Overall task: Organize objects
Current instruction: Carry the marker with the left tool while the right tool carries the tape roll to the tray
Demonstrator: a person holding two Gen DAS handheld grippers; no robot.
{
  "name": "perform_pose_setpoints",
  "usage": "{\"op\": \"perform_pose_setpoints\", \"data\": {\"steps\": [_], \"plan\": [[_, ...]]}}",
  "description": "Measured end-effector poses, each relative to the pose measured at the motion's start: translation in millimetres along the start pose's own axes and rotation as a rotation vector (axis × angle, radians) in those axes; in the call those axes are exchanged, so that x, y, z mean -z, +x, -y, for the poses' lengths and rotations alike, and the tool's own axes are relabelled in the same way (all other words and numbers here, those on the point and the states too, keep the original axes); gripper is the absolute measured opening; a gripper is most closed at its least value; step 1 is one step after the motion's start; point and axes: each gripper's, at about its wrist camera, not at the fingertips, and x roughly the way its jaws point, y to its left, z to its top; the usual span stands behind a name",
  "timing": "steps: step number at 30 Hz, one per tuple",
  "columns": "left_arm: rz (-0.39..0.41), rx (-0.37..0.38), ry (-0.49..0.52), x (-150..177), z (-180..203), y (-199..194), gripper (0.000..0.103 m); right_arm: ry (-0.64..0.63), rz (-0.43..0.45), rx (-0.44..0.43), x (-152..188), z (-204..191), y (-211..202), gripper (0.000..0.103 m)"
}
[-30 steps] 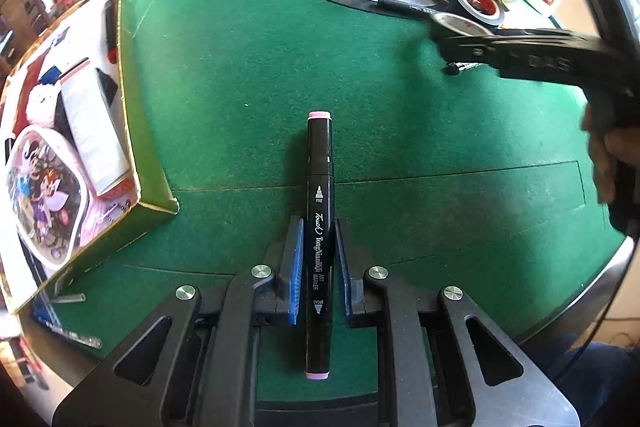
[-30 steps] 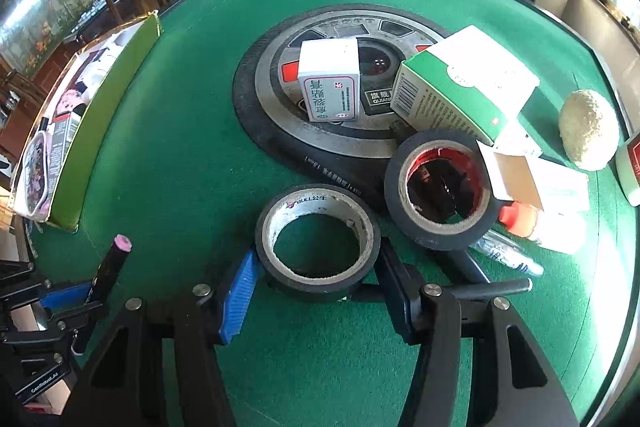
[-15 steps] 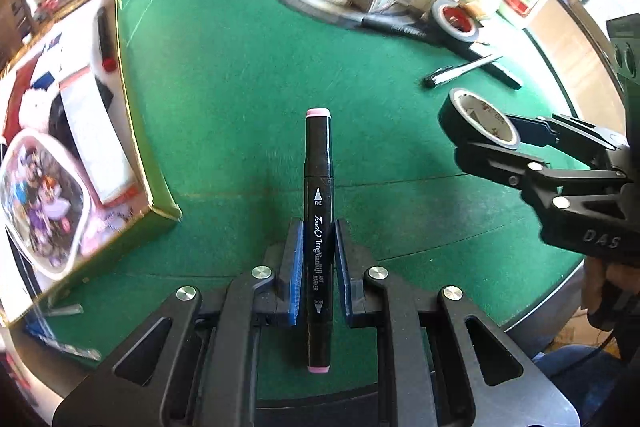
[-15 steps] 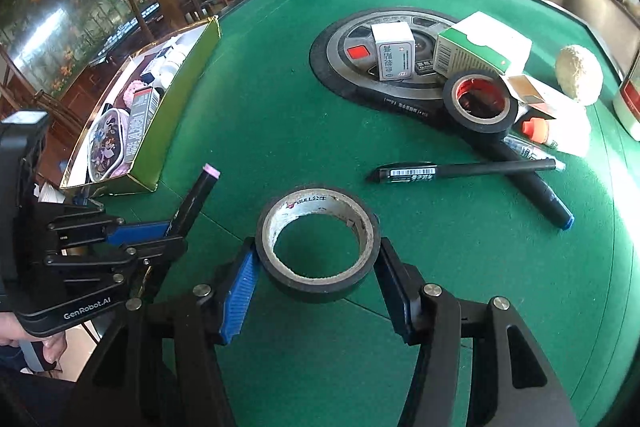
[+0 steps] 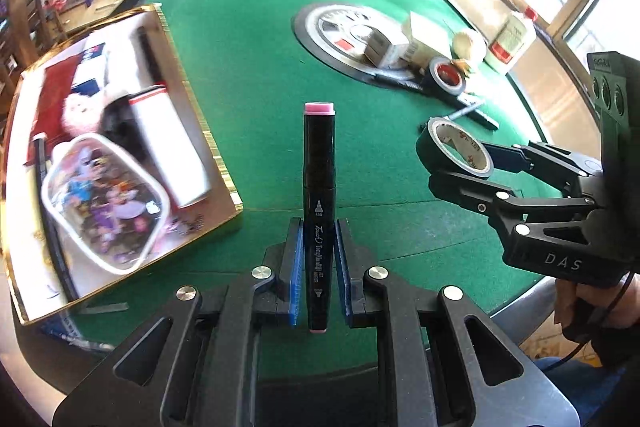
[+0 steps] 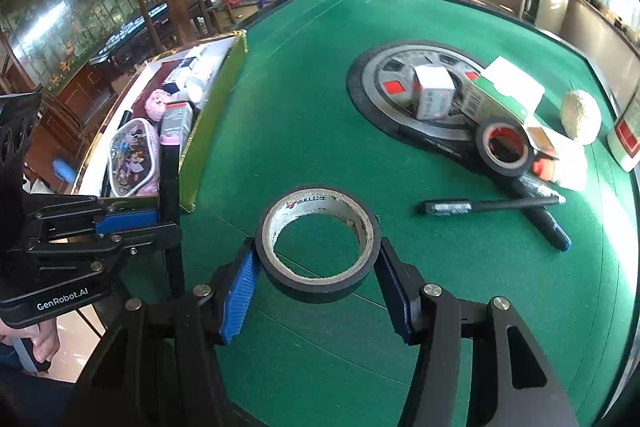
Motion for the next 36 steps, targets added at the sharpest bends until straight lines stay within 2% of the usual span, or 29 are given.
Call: {"op": "perform_pose_setpoints", "data": {"steps": [16,20,27,36], "plan": [[0.18,-0.028,-0.156,3,-73,-86,0.014,-0.158,0.041,-0.097,-55,-89,4,0.058],[0.2,-0.047,-0.18,0,-93,-98,0.014,-0.188,0.037,-0.113,-70,-109,13,0.058],[0.2,-0.081,-0.21,-17,-137,-107,0.014,-0.2,0.018,-0.132,-103,-139,40,0.058],[0.128,-0.066,-0.226,-58,-199,-78,0.014,-0.153,-0.01,-0.115,-156,-160,91,0.058]]}}
